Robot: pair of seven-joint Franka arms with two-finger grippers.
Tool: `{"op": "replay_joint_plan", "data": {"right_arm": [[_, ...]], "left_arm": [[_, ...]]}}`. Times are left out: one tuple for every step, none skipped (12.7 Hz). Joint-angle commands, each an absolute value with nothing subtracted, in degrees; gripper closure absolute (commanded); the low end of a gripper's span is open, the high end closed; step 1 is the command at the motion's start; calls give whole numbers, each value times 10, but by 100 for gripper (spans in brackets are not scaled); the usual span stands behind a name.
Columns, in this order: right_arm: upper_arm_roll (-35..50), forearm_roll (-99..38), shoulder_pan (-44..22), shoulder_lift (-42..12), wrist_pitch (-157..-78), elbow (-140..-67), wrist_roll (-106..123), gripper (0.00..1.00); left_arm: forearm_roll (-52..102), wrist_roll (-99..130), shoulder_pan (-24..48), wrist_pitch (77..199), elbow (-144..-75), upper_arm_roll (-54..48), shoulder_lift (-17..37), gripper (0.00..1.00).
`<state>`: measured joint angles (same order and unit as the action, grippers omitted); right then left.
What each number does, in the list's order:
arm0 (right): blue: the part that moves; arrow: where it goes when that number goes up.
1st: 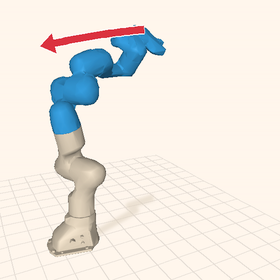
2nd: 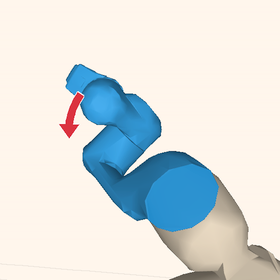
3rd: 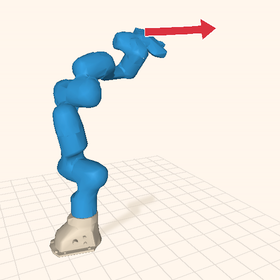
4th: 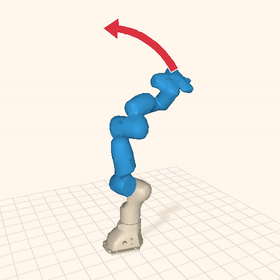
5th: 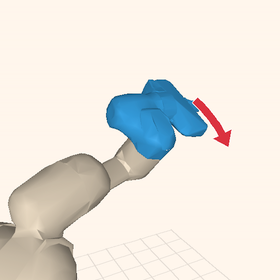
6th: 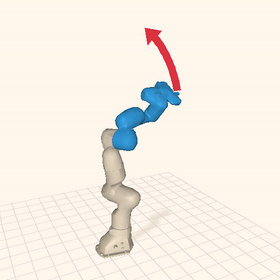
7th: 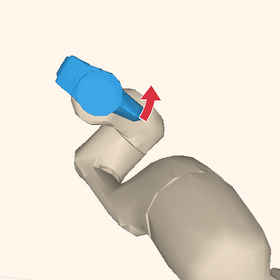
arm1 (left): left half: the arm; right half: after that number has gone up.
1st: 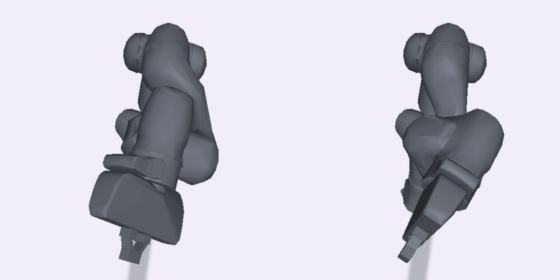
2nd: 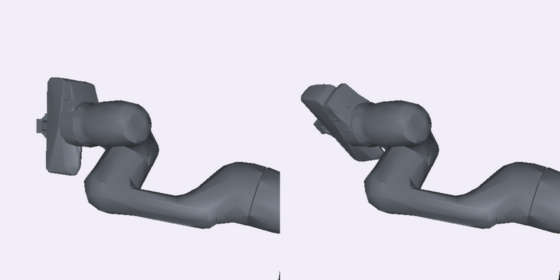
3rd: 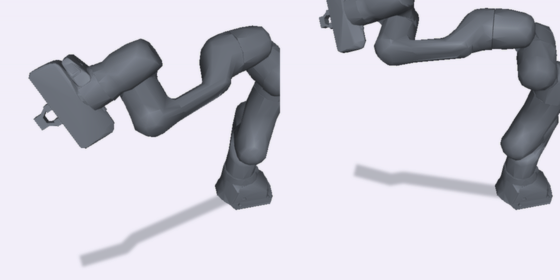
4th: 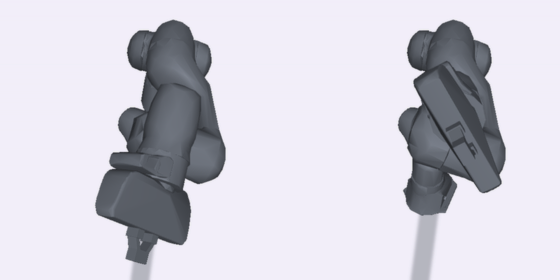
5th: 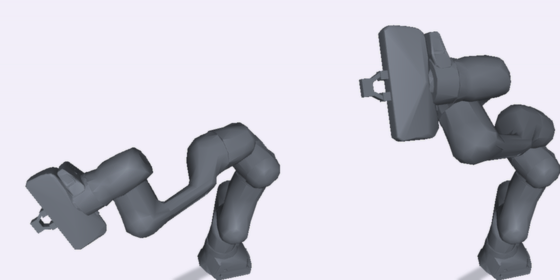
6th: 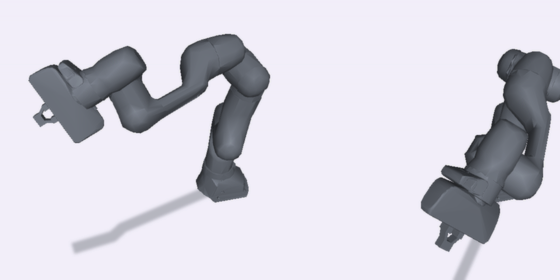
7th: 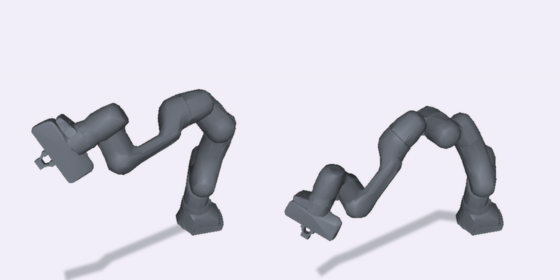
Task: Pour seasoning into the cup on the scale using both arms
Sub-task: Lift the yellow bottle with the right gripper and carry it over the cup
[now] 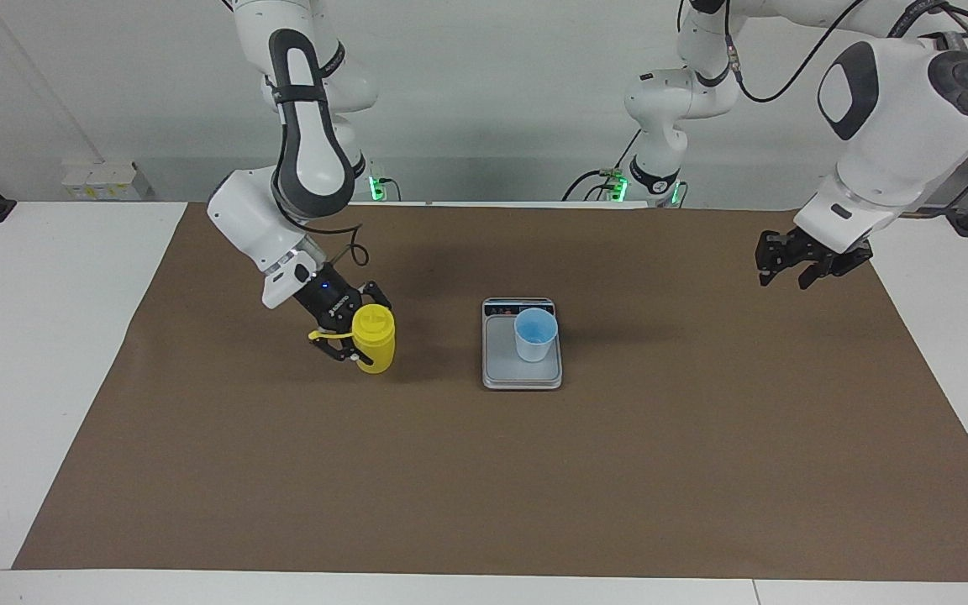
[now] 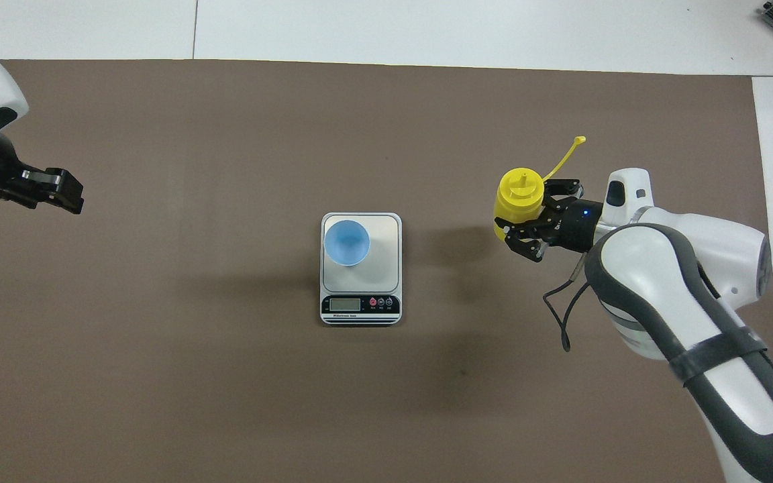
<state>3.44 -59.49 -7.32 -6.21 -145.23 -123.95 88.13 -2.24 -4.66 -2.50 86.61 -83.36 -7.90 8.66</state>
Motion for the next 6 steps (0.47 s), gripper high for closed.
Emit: {"op": "replay_joint_plan", "data": {"right_arm": [[34, -494, -99, -87, -1458, -1194, 780, 57], [34, -451, -111, -92, -1464, -1184, 738, 57], [34, -408, -126, -96, -1466, -1174, 695, 57], [34, -362, -139, -98, -1466, -1166, 646, 57], [34, -307, -148, -105, -1466, -1154, 593, 57], [35, -254, -152, -107, -1461, -1141, 544, 57]], "left_arm": [[-14, -44, -27, 823, -822, -79, 70, 41], [-18, -43, -26, 822, -826, -82, 43, 41], [-18, -43, -25, 821, -837, -83, 27, 40], [-18, -43, -25, 820, -845, -83, 21, 39], [-18, -43, -25, 820, -849, -83, 18, 36], [-18, -42, -23, 819, -852, -83, 14, 32]]}}
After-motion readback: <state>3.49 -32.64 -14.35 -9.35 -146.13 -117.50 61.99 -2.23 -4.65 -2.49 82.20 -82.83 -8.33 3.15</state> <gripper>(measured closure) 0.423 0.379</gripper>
